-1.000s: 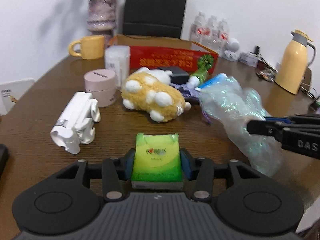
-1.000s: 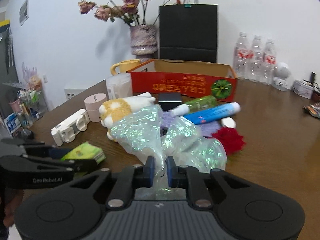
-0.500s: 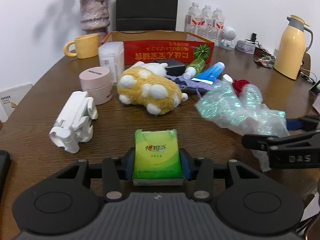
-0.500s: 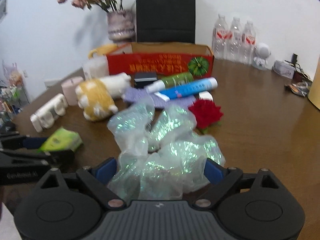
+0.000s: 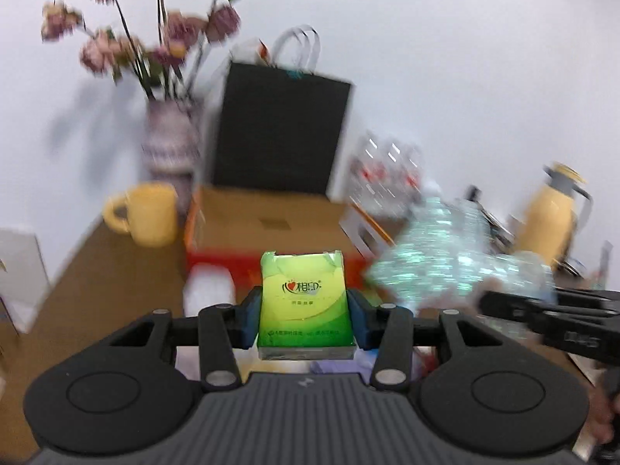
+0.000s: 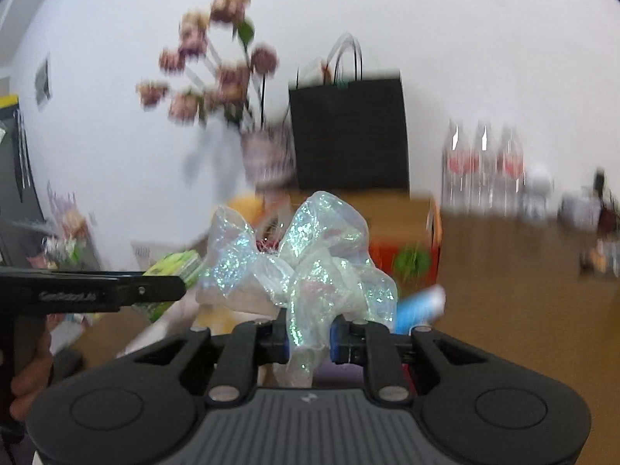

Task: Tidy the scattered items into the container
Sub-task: 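Carry the bag and tissue pack into the cardboard box and open both tools, then lift both open tools out of the box back over the table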

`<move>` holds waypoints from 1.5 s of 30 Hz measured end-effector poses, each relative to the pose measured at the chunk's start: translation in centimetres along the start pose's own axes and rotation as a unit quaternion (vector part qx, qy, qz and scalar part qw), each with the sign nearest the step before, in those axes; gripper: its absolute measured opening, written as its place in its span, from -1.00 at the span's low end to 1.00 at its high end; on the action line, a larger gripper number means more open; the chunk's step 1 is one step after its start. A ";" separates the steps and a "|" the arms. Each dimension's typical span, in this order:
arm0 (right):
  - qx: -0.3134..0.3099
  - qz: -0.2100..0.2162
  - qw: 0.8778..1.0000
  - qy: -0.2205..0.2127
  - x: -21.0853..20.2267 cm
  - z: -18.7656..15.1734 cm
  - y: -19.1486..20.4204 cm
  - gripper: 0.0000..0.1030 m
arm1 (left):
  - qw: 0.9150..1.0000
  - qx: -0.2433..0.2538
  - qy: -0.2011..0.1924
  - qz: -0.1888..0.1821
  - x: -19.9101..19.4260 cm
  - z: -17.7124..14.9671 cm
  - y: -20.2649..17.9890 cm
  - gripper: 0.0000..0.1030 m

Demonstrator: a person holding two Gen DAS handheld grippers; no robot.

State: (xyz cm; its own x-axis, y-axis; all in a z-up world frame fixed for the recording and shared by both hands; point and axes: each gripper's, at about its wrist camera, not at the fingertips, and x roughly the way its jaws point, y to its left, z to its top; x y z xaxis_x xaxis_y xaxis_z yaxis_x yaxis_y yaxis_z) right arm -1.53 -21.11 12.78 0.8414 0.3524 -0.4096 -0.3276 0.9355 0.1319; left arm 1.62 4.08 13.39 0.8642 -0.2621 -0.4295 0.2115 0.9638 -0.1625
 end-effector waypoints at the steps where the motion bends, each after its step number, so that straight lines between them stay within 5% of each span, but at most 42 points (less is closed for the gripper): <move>1: -0.001 -0.003 1.000 -0.004 0.8 1.1 -0.4 -0.68 | 1.000 -0.002 -0.003 0.004 1.2 1.3 0.3 -0.10; 8: 0.039 0.017 0.999 0.001 10.7 10.0 -5.2 -0.65 | 0.999 -0.013 0.028 0.033 13.3 10.6 2.7 -0.10; 10: 0.048 0.018 0.998 0.030 15.1 12.1 -6.7 -0.61 | 0.997 -0.034 0.068 0.002 17.5 12.5 4.1 -0.10; 16: 0.097 0.019 0.982 0.160 29.8 14.4 -10.2 -0.59 | 0.980 -0.027 0.183 0.078 30.9 12.9 6.8 -0.10; 22: 0.086 -0.005 0.968 0.235 38.5 12.7 -10.8 -0.59 | 0.970 -0.019 0.219 0.103 36.1 11.4 7.8 -0.10; 26: 0.073 -0.007 0.961 0.266 41.6 11.9 -9.8 -0.37 | 0.963 -0.004 0.244 0.117 38.1 10.9 7.8 -0.08; 29: 0.072 0.001 0.959 0.274 42.8 11.4 -9.2 0.29 | 0.955 0.014 0.267 0.127 38.9 10.3 7.5 0.04; 34: 0.063 -0.004 0.958 0.278 42.4 11.5 -8.8 0.34 | 0.958 0.010 0.257 0.128 37.9 10.5 7.8 0.62; 38: 0.080 -0.004 0.958 0.274 40.6 12.4 -9.5 0.57 | 0.959 -0.023 0.268 0.090 36.1 11.3 7.7 0.62; 45: 0.079 -0.030 0.955 0.285 34.9 13.9 -9.6 0.58 | 0.962 -0.010 0.261 0.081 30.3 12.1 5.4 0.72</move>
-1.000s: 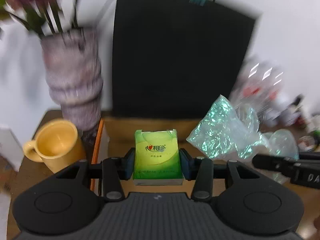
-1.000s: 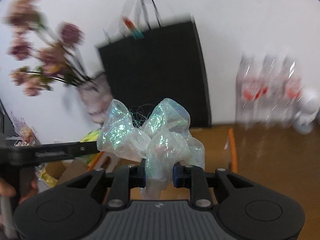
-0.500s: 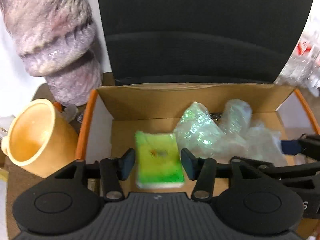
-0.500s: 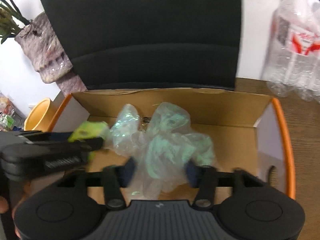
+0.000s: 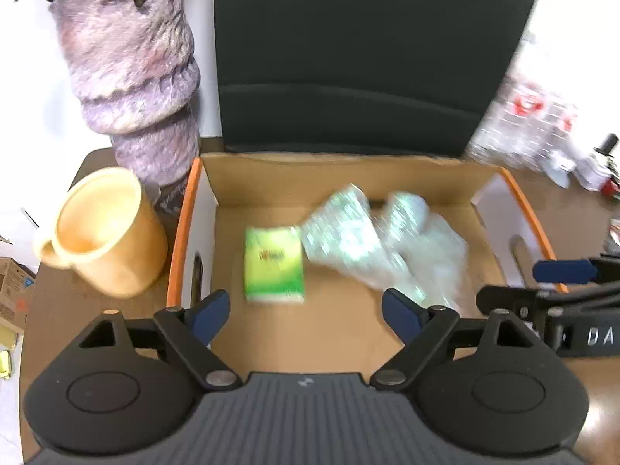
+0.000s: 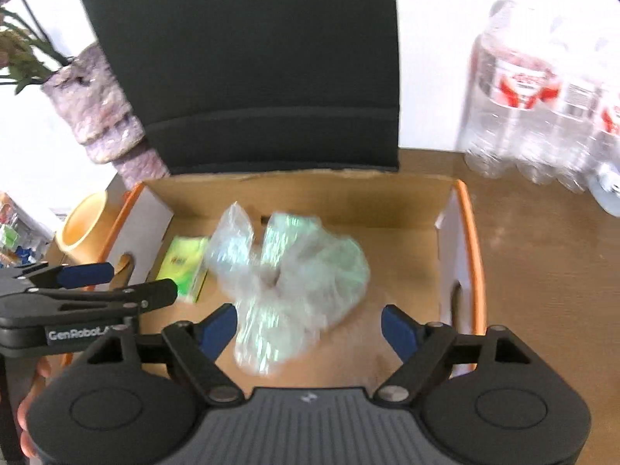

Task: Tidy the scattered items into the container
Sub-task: 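Lift both open tools out of the box back over the table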

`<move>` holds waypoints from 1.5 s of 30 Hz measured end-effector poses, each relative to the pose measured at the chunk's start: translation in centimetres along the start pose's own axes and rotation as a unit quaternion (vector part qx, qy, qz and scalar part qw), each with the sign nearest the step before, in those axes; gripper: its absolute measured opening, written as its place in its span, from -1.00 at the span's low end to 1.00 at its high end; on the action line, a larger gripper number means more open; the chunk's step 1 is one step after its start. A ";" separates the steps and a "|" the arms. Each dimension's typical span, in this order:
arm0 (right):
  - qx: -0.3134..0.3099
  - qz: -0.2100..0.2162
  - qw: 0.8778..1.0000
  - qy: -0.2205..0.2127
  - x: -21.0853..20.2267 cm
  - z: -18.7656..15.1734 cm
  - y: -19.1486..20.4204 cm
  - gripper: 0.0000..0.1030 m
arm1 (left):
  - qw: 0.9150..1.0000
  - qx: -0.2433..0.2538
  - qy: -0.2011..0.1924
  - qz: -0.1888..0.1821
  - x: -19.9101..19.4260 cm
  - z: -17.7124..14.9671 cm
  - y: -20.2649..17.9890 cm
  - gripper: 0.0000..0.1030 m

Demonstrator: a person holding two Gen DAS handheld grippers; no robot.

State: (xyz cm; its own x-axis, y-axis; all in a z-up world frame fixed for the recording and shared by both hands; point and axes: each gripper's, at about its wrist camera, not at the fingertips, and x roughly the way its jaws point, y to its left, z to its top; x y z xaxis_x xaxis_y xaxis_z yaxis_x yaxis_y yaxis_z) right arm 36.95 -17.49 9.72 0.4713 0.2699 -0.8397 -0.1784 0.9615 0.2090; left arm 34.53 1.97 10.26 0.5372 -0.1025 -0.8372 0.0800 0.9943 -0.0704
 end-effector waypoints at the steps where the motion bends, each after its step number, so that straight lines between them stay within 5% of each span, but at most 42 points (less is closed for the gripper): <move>1: 0.000 0.001 1.000 0.000 -0.9 -0.5 0.0 0.59 | 1.000 -0.001 -0.002 -0.003 -0.9 -0.4 0.0 0.75; 17: 0.008 -0.009 0.999 -0.036 -14.0 -9.9 1.1 0.65 | 0.998 -0.014 -0.058 0.024 -15.3 -10.0 -1.8 0.90; 27: 0.024 0.006 0.997 -0.079 -17.2 -20.6 -0.1 0.70 | 0.991 -0.007 -0.132 0.004 -20.3 -19.7 -3.1 0.96; 33: 0.026 0.011 0.989 -0.144 -18.9 -27.8 0.3 0.82 | 0.986 -0.006 -0.168 0.015 -19.7 -27.5 -3.2 1.00; 40: -0.001 -0.054 0.978 -0.202 -15.9 -36.6 1.7 0.82 | 0.971 -0.011 -0.225 0.082 -16.1 -35.3 -3.9 1.00; 45: 0.021 -0.042 0.978 -0.203 -14.3 -40.1 1.1 0.82 | 0.976 0.035 -0.208 0.052 -14.8 -37.9 -4.7 1.00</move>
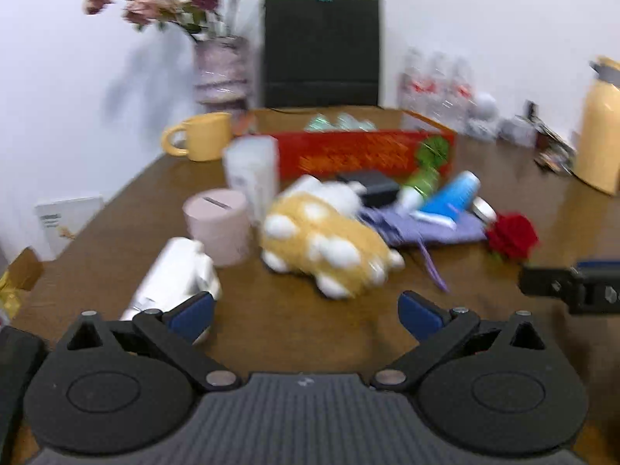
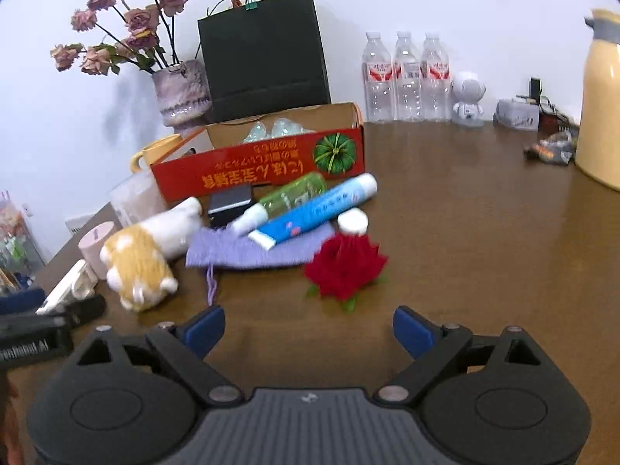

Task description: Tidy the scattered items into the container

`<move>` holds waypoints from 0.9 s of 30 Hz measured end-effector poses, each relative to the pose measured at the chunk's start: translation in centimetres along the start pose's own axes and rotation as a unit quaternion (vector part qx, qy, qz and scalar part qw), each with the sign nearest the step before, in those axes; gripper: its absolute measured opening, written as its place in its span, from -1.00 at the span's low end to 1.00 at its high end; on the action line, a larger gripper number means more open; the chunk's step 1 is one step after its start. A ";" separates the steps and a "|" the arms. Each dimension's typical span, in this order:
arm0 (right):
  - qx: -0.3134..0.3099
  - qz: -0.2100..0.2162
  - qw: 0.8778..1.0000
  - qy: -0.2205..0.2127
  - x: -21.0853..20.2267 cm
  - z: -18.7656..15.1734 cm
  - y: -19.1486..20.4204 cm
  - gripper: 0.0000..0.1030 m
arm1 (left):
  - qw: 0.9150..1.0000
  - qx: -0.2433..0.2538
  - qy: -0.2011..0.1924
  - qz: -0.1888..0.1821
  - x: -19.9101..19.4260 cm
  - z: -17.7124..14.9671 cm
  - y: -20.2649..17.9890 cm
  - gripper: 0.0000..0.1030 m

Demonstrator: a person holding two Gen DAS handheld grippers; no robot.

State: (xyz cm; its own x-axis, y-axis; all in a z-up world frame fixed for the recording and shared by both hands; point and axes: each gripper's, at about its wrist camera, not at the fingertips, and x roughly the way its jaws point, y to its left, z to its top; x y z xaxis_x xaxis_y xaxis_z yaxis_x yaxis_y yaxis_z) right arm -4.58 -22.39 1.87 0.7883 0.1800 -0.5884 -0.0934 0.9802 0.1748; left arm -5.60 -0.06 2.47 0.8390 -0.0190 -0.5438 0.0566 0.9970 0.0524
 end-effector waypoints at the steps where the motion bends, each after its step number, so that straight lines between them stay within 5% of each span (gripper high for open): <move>1: -0.004 0.000 1.000 0.000 0.0 -0.3 0.2 0.82 | 1.000 0.002 0.003 -0.001 0.2 -0.3 -0.1 1.00; 7: -0.021 0.002 1.000 0.021 1.2 -1.5 1.3 0.83 | 0.999 -0.021 0.024 -0.002 1.3 -1.6 0.1 1.00; 14: -0.033 -0.021 0.999 0.006 1.7 -2.1 2.2 0.93 | 0.999 0.029 0.039 0.013 1.9 -1.7 -1.7 1.00; 19: -0.056 -0.034 0.998 0.017 2.1 -2.2 2.7 1.00 | 0.998 -0.014 0.058 -0.008 2.3 -1.6 -0.3 1.00; 27: -0.074 -0.032 0.996 0.021 2.1 -2.2 3.1 1.00 | 0.998 -0.015 0.058 -0.001 2.4 -1.6 -0.3 1.00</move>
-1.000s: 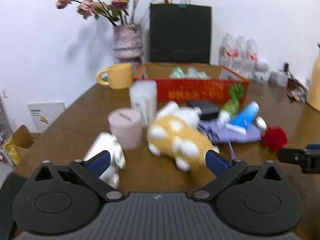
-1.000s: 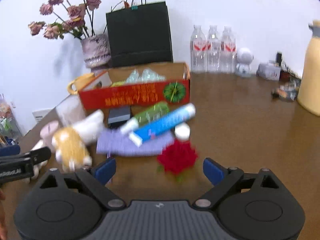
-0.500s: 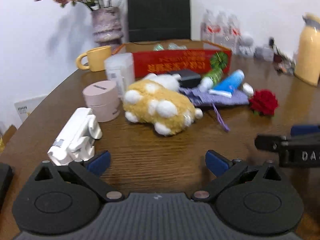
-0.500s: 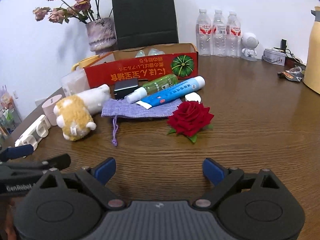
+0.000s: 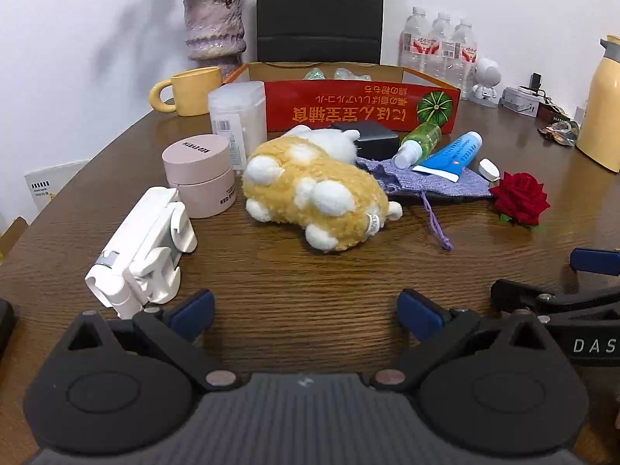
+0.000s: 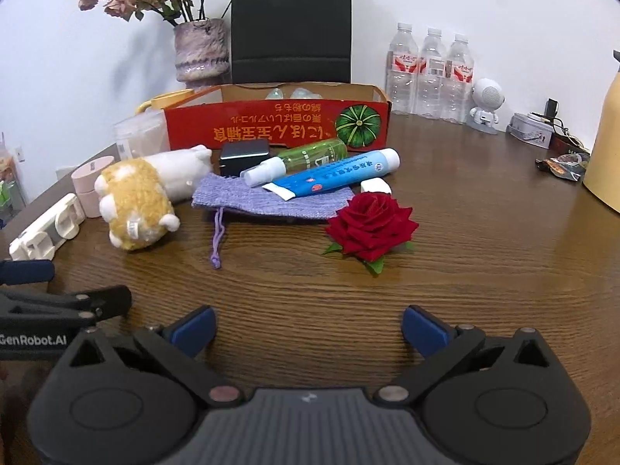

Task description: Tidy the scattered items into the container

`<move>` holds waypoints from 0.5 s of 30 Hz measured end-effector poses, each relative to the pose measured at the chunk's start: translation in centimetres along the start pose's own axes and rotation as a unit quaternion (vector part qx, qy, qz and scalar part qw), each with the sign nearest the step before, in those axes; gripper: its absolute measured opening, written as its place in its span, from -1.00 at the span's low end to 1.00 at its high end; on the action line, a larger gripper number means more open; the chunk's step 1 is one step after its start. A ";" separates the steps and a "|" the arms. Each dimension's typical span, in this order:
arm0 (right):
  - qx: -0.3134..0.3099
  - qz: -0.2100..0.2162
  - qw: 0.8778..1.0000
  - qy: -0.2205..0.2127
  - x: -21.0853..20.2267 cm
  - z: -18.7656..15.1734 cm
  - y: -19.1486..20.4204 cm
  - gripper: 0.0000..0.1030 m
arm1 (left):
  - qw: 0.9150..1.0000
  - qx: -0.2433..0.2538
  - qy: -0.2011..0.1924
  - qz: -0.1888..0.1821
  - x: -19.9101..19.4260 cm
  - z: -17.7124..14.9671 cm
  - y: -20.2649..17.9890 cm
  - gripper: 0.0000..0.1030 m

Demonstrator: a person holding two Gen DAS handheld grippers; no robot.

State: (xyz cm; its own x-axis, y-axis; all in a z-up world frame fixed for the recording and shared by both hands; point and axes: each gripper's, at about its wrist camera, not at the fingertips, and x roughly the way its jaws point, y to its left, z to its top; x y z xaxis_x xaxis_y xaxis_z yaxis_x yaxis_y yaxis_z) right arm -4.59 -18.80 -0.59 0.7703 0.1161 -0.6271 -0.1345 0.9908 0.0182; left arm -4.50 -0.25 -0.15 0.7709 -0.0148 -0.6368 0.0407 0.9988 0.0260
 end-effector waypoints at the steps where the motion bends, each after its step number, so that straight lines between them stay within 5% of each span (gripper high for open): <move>1: 0.000 0.000 1.000 0.000 0.0 0.0 0.0 1.00 | 1.000 0.000 0.000 0.000 0.0 0.0 0.0 1.00; 15: -0.006 0.001 1.000 -0.003 -0.2 -0.1 0.2 1.00 | 1.000 -0.001 -0.002 0.001 -0.1 0.0 0.2 1.00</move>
State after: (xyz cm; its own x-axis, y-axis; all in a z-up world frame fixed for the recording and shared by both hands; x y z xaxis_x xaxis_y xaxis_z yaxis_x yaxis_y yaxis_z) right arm -4.81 -18.64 -0.50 0.7736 0.1184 -0.6225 -0.1428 0.9897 0.0108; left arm -4.62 -0.05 -0.09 0.7733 -0.0122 -0.6340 0.0377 0.9989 0.0268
